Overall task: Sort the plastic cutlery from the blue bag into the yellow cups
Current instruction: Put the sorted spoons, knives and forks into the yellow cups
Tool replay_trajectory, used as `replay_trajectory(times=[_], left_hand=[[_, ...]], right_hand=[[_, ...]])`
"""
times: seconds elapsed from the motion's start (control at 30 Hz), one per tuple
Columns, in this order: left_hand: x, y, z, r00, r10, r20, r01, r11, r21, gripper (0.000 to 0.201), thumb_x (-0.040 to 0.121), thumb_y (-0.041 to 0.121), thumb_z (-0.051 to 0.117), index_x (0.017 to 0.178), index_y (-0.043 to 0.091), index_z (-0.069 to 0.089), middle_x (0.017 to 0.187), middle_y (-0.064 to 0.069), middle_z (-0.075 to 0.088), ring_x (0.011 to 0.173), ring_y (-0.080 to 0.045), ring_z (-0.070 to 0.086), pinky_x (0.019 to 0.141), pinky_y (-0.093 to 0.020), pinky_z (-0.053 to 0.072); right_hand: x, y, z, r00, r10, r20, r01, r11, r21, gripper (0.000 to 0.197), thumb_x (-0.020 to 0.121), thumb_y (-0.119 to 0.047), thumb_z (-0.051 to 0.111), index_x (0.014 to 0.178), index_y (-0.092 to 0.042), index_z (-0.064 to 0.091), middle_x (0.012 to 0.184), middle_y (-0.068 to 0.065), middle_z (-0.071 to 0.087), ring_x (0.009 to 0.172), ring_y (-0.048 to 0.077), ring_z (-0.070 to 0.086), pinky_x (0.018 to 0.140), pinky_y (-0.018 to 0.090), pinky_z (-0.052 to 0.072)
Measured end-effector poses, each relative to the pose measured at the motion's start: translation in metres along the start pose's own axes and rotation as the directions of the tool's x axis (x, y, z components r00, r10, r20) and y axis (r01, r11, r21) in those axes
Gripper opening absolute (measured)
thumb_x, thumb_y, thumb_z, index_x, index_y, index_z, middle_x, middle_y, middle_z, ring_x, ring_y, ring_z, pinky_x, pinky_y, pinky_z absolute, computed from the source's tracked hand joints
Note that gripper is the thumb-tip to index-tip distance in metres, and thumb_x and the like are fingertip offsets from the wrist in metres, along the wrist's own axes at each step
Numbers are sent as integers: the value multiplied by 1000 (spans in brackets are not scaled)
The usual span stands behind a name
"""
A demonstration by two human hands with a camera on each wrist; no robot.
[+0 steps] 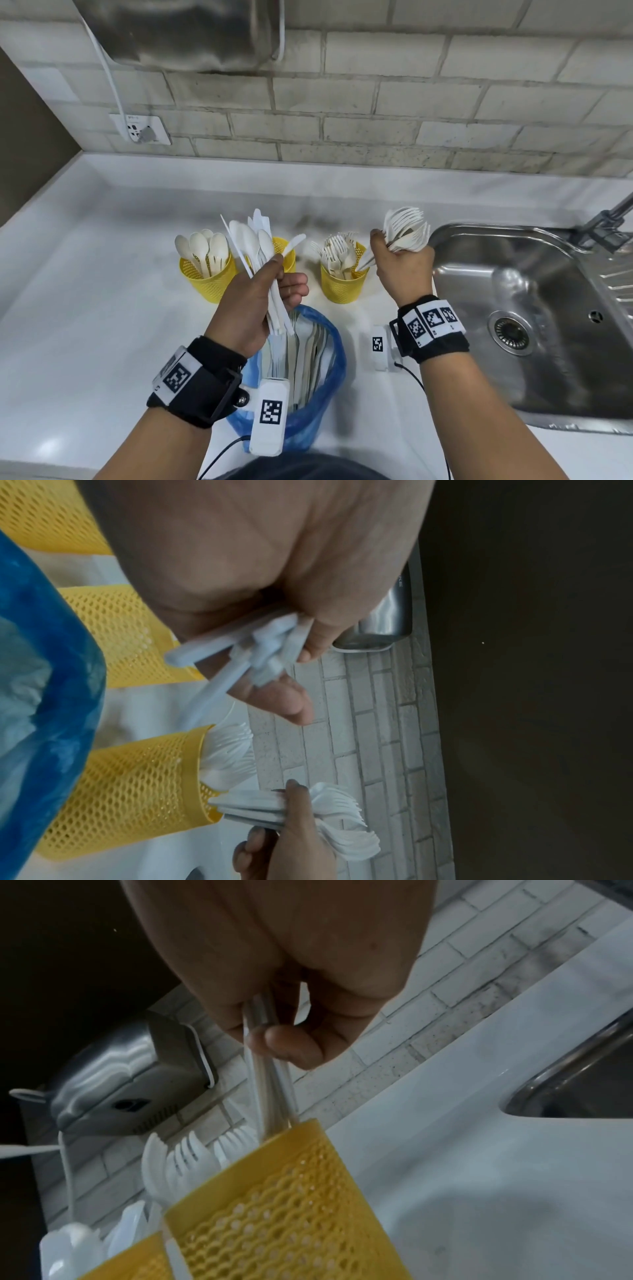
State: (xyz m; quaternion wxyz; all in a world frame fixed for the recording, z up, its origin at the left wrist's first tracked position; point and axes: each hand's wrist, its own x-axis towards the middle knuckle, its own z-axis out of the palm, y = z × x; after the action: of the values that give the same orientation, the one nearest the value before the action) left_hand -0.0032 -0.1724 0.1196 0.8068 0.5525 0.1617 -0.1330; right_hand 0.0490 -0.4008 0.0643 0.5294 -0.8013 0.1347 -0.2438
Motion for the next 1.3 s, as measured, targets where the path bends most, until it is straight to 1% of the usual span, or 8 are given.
replay_trajectory(times=[0.2,0.4,0.53,0.67,0.83,0.97,1.1,1.3], left_hand=[[0,1,0,1000,2,4,-2,1000,13,28,103,29,57,83,9,57,82,-13,75,68,-19,72,61,-24,59],[-1,0,1,1000,5,6,-5,1000,2,28,103,28,57,83,8,57,79,-13,74,66,-19,72,59,-24,58],[-1,0,1,1000,7,6,-7,1000,6,28,103,28,57,83,9,57,79,-12,74,66,-18,71,60,-24,58],[0,0,0,1000,11,4,-11,1000,3,28,103,27,56,82,9,57,78,-13,73,64,-18,71,59,-23,58],[2,-3,0,1000,15,14,-15,1000,4,29,103,27,56,81,8,58,80,-14,75,66,-20,72,59,-24,58],[3,-8,2,998,20,58,-24,998,61,30,103,29,56,82,7,60,91,-20,77,74,-25,74,63,-26,59],[4,-11,3,991,49,126,-64,991,118,29,104,29,53,90,6,64,95,-21,77,75,-24,73,64,-27,57],[3,-11,0,965,114,235,-160,969,188,31,97,36,56,110,11,69,100,-17,77,80,-22,71,66,-25,55]], right_hand=[[4,9,16,998,-38,53,46,986,-161,31,88,-29,70,67,-16,51,61,-4,56,55,4,53,54,6,32],[-5,17,29,993,58,102,-42,987,-154,22,89,-27,71,85,-8,63,81,5,68,74,21,63,67,26,45],[-13,15,32,993,25,113,-3,981,-193,21,91,-23,71,80,-11,57,93,13,59,79,29,60,73,36,51],[-15,16,31,986,41,164,-4,975,-221,17,90,-22,69,83,-7,64,97,7,48,82,26,58,79,29,47],[-15,12,26,976,79,201,-41,982,-186,38,84,-27,75,118,-18,61,113,1,46,105,22,54,90,24,39],[-17,4,24,978,-37,204,64,990,-128,64,81,-37,75,138,-27,49,124,-2,42,118,18,48,103,29,41],[-13,-2,27,928,-181,325,268,931,-247,68,91,-47,52,152,-19,42,147,6,43,135,25,43,112,39,40],[-12,-9,27,869,-81,488,350,798,-490,54,108,-32,37,158,-15,33,170,2,21,153,29,22,120,50,29]])
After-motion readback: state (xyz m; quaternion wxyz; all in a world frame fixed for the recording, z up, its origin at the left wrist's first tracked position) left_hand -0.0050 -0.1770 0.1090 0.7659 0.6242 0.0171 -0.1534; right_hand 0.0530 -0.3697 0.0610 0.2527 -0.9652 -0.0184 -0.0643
